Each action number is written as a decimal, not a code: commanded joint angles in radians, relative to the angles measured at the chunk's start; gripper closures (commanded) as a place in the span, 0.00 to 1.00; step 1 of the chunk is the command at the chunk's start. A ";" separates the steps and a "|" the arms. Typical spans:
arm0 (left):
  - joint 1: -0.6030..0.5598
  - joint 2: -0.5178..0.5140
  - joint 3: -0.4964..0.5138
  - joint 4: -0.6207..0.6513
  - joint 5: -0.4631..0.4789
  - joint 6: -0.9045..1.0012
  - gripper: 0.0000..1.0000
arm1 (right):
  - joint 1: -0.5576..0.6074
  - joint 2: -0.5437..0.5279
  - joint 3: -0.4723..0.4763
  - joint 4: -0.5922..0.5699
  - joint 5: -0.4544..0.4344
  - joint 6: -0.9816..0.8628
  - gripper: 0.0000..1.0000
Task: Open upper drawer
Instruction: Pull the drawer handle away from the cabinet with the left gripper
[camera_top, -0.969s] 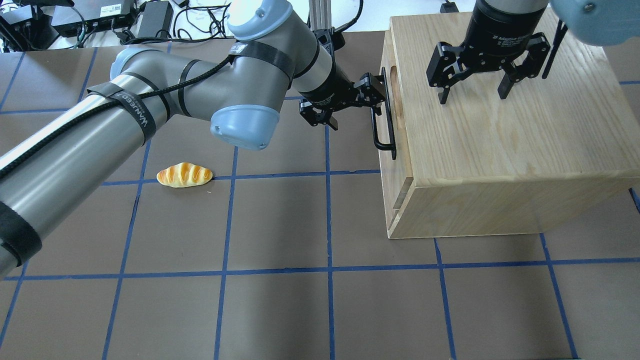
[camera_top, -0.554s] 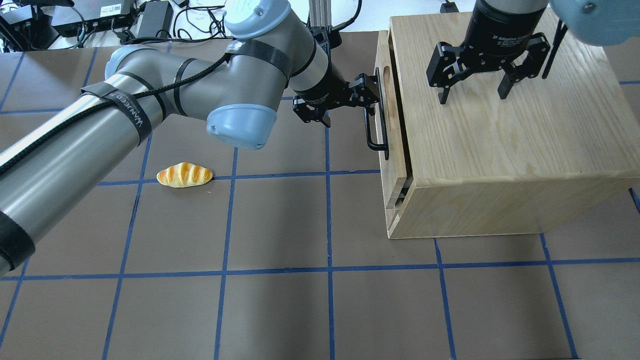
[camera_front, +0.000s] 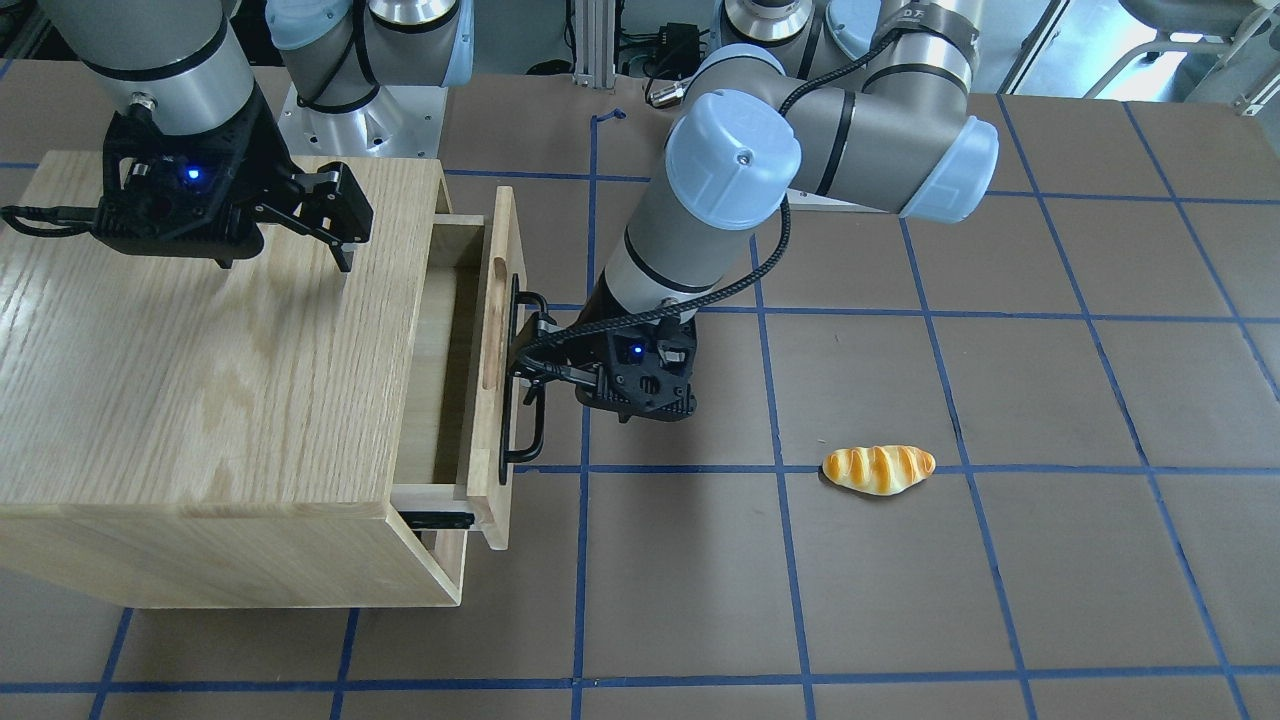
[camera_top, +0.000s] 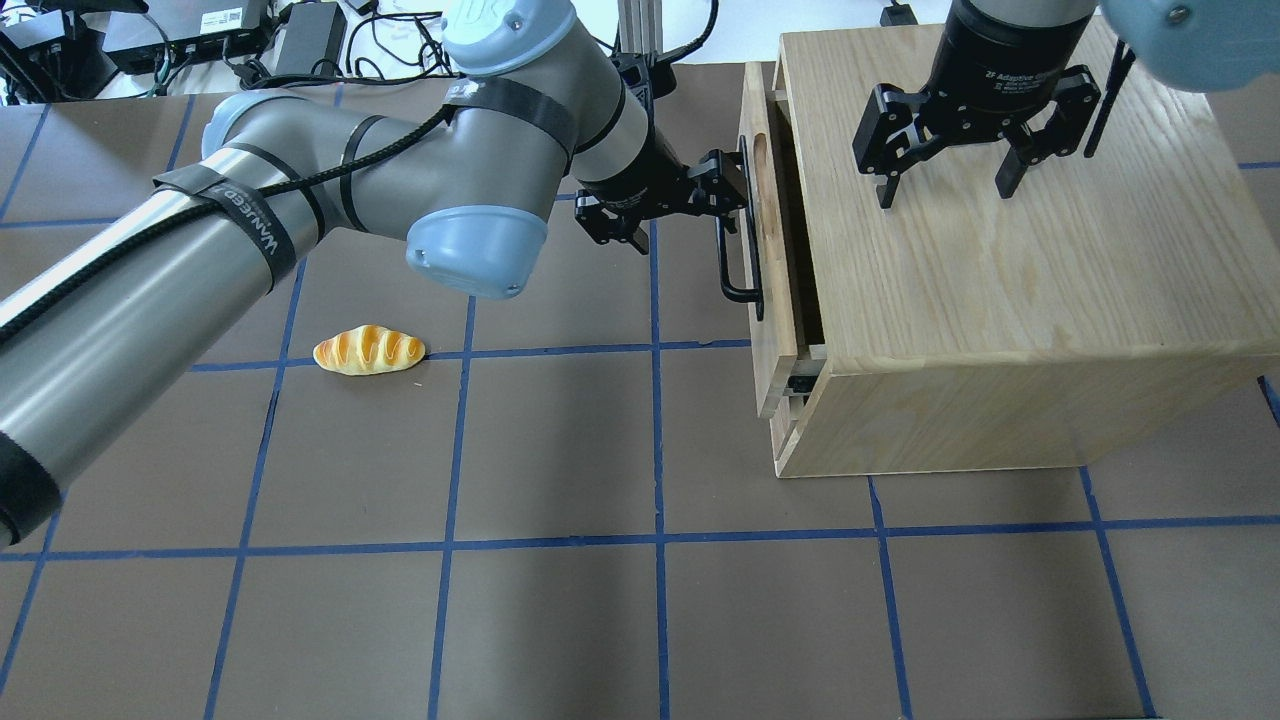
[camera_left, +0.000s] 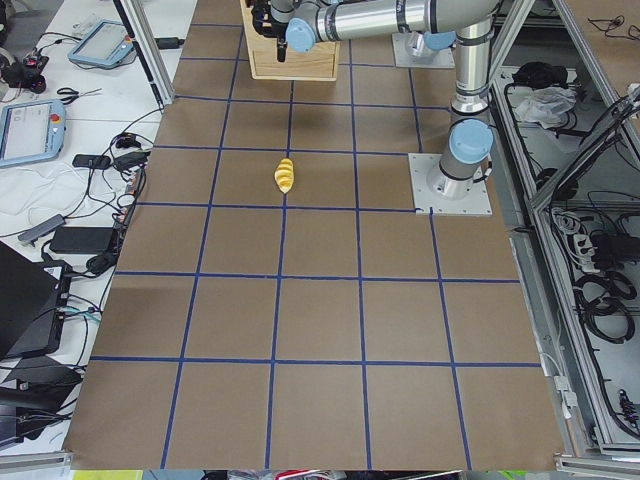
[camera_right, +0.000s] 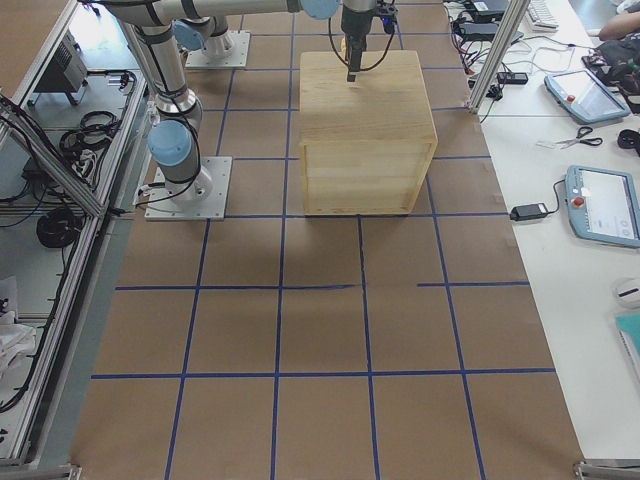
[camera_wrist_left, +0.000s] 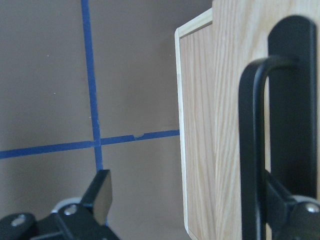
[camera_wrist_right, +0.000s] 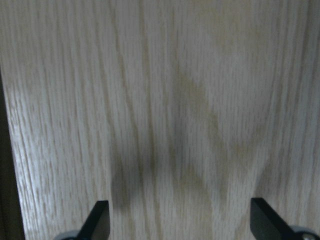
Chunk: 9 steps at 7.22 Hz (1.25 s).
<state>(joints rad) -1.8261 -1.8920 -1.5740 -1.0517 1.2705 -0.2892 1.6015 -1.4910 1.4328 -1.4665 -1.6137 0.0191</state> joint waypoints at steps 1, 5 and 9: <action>0.059 0.017 0.000 -0.062 0.004 0.067 0.00 | 0.000 0.000 0.000 0.000 0.000 0.001 0.00; 0.142 0.045 0.000 -0.135 0.006 0.143 0.00 | 0.000 0.000 0.000 0.000 0.000 -0.001 0.00; 0.215 0.071 -0.006 -0.247 0.058 0.244 0.00 | 0.000 0.000 0.000 0.000 0.000 0.001 0.00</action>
<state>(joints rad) -1.6268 -1.8268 -1.5749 -1.2693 1.3139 -0.0770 1.6011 -1.4910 1.4328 -1.4665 -1.6138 0.0191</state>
